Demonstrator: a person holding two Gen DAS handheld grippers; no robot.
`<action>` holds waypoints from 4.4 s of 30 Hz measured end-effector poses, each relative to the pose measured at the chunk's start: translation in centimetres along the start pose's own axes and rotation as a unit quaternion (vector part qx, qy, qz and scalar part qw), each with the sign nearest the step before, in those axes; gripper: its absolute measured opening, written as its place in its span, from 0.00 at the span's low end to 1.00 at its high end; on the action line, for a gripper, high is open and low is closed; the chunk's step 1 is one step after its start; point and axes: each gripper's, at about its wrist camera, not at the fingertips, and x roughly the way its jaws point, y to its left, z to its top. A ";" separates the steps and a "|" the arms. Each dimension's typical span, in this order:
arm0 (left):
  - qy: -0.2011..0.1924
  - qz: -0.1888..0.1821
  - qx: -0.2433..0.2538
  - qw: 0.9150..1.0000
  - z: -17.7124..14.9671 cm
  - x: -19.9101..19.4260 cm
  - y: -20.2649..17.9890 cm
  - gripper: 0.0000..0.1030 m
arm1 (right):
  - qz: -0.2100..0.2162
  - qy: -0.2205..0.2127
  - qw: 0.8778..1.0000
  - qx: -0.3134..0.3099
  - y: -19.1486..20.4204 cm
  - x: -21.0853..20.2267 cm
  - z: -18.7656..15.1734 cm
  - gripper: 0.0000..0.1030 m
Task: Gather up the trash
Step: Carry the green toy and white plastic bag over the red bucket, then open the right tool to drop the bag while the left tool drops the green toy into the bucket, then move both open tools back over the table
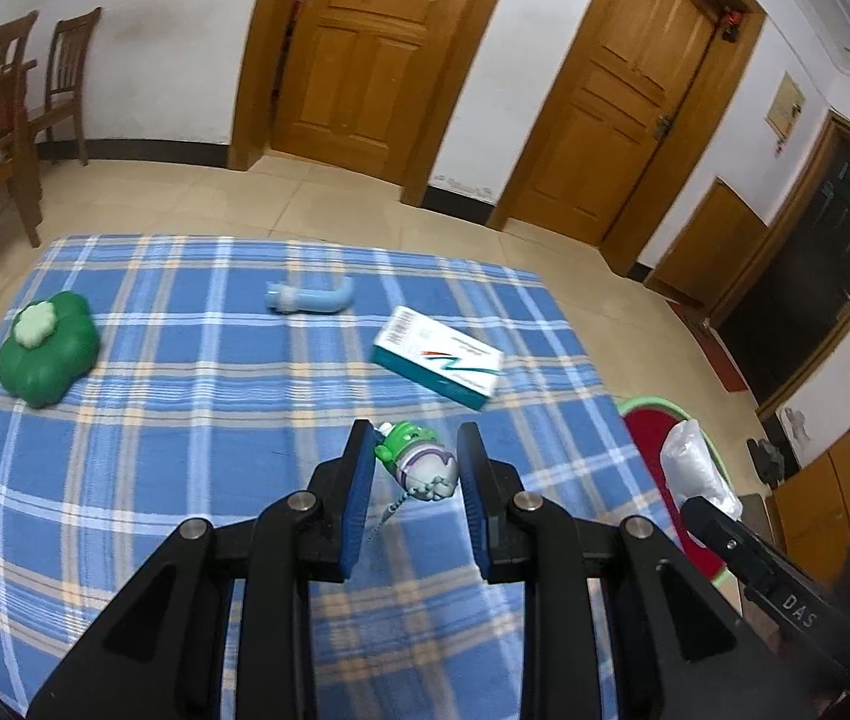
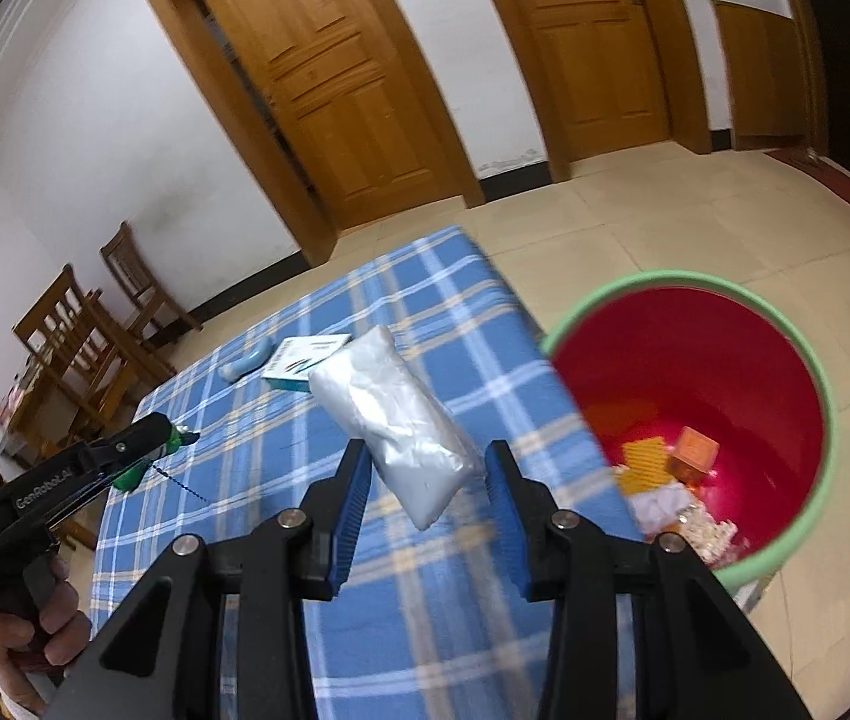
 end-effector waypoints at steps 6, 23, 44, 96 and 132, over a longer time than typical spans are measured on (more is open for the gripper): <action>0.011 -0.017 0.029 0.999 -0.3 0.1 -3.4 0.27 | -0.018 -0.007 0.999 0.029 -2.8 -1.3 -0.2 0.41; 0.048 -0.069 0.111 0.990 -0.9 2.9 -13.8 0.27 | -0.047 -0.024 0.992 0.112 -11.3 -4.2 -0.9 0.41; 0.095 -0.097 0.175 0.975 -2.9 9.2 -21.9 0.27 | -0.057 -0.014 0.984 0.167 -16.5 -3.9 -1.9 0.41; 0.149 -0.080 0.203 0.964 -7.7 10.7 -22.4 0.27 | -0.072 -0.009 0.982 0.172 -17.6 -3.1 -1.7 0.42; 0.076 0.028 0.105 0.991 3.9 15.8 -13.3 0.27 | -0.083 0.005 0.981 0.178 -18.0 -0.6 -1.0 0.49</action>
